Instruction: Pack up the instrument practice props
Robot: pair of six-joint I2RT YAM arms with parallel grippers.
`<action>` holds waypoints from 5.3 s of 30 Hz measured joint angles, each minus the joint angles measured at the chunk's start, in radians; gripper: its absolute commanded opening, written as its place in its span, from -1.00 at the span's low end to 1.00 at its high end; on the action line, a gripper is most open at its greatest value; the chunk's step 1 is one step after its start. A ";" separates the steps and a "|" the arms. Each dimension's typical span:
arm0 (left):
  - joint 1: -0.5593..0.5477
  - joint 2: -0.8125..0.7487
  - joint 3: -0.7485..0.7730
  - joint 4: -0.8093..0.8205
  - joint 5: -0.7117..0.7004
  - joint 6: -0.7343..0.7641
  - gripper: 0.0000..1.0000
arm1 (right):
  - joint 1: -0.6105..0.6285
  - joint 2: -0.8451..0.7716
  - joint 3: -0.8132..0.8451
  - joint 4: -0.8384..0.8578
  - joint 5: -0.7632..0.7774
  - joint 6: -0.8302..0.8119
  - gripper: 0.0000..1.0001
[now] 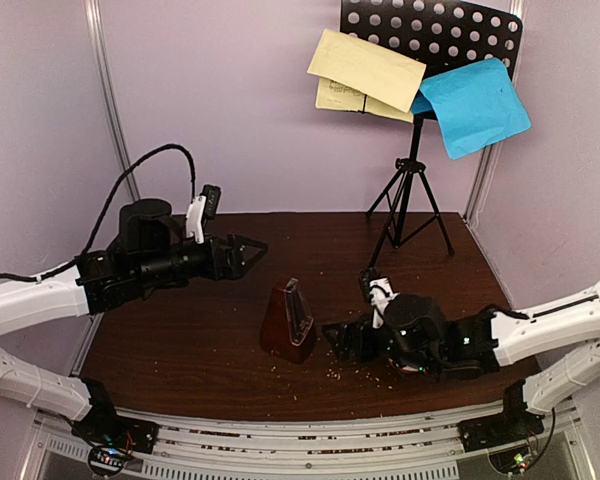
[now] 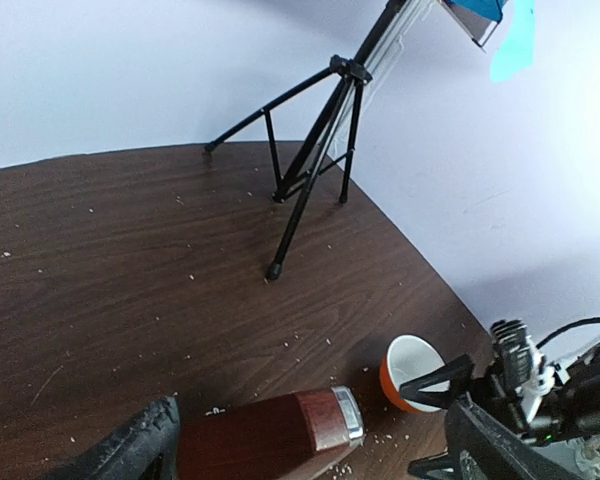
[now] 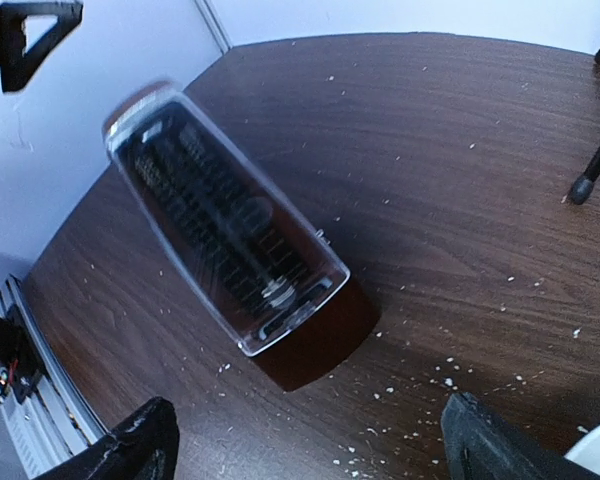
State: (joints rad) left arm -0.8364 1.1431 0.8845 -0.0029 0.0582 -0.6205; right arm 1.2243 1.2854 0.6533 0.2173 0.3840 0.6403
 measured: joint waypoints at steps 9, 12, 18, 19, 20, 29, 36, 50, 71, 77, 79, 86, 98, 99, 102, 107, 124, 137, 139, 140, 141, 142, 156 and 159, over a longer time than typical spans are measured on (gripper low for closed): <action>0.008 -0.021 -0.030 0.003 0.140 0.000 0.95 | 0.069 0.286 0.050 0.163 0.008 -0.125 0.90; 0.011 -0.021 -0.030 0.003 0.171 0.005 0.96 | 0.069 0.335 0.068 0.198 -0.004 -0.162 0.91; 0.023 -0.006 -0.021 0.003 0.224 0.017 0.96 | 0.032 0.423 0.100 0.227 -0.033 -0.175 0.91; 0.025 0.002 -0.015 0.002 0.235 0.020 0.96 | 0.021 0.434 0.105 0.228 -0.035 -0.175 0.90; 0.026 0.009 -0.008 0.002 0.245 0.023 0.97 | 0.008 0.449 0.112 0.228 -0.035 -0.175 0.91; 0.050 0.104 0.106 -0.022 0.369 0.072 0.96 | -0.116 0.480 0.128 0.229 -0.056 -0.177 0.90; 0.054 0.273 0.346 -0.158 0.452 0.260 0.96 | -0.240 0.467 0.127 0.233 -0.100 -0.208 0.91; 0.079 0.457 0.388 -0.245 0.410 0.598 0.93 | -0.232 0.219 -0.124 0.401 -0.265 -0.119 0.98; 0.092 0.556 0.363 -0.183 0.450 0.756 0.03 | -0.095 0.300 -0.084 0.513 -0.248 -0.157 0.99; 0.098 0.561 0.363 -0.182 0.469 0.789 -0.26 | -0.048 0.313 -0.064 0.530 -0.204 -0.173 0.99; 0.105 0.567 0.369 -0.187 0.488 0.795 -0.32 | -0.045 0.321 -0.058 0.530 -0.186 -0.165 0.99; 0.149 0.603 0.416 -0.230 0.583 0.810 -0.40 | -0.003 0.376 0.023 0.443 -0.072 -0.133 1.00; 0.199 0.665 0.484 -0.264 0.684 0.786 -0.43 | 0.008 0.502 0.119 0.326 0.012 -0.086 1.00; 0.199 0.665 0.484 -0.264 0.683 0.786 -0.44 | 0.005 0.512 0.130 0.319 0.013 -0.085 1.00; 0.199 0.666 0.484 -0.265 0.683 0.786 -0.43 | -0.008 0.538 0.153 0.304 0.007 -0.084 1.00; 0.201 0.669 0.487 -0.264 0.682 0.785 -0.44 | -0.045 0.573 0.172 0.288 -0.008 -0.089 1.00; 0.203 0.674 0.496 -0.272 0.682 0.783 -0.44 | -0.071 0.675 0.210 0.308 0.002 -0.194 1.00; 0.203 0.674 0.496 -0.272 0.684 0.783 -0.45 | -0.093 0.687 0.201 0.454 0.031 -0.261 0.96; 0.203 0.674 0.496 -0.272 0.684 0.783 -0.45 | -0.098 0.692 0.200 0.479 0.031 -0.272 0.93; 0.203 0.674 0.496 -0.272 0.684 0.783 -0.45 | -0.099 0.696 0.200 0.486 0.031 -0.274 0.91; 0.203 0.674 0.496 -0.272 0.684 0.784 -0.45 | -0.099 0.700 0.200 0.493 0.030 -0.275 0.89; 0.203 0.674 0.496 -0.272 0.684 0.784 -0.45 | -0.098 0.702 0.200 0.496 0.030 -0.275 0.88; 0.203 0.674 0.496 -0.272 0.687 0.784 -0.45 | -0.103 0.713 0.200 0.512 0.013 -0.277 0.92; 0.203 0.674 0.496 -0.272 0.688 0.784 -0.45 | -0.104 0.714 0.200 0.512 0.012 -0.277 0.89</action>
State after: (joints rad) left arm -0.6338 1.8175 1.3804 -0.2745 0.7460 0.1635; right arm 1.1206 1.9991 0.8528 0.7292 0.3962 0.3630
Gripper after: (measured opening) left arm 0.487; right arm 0.962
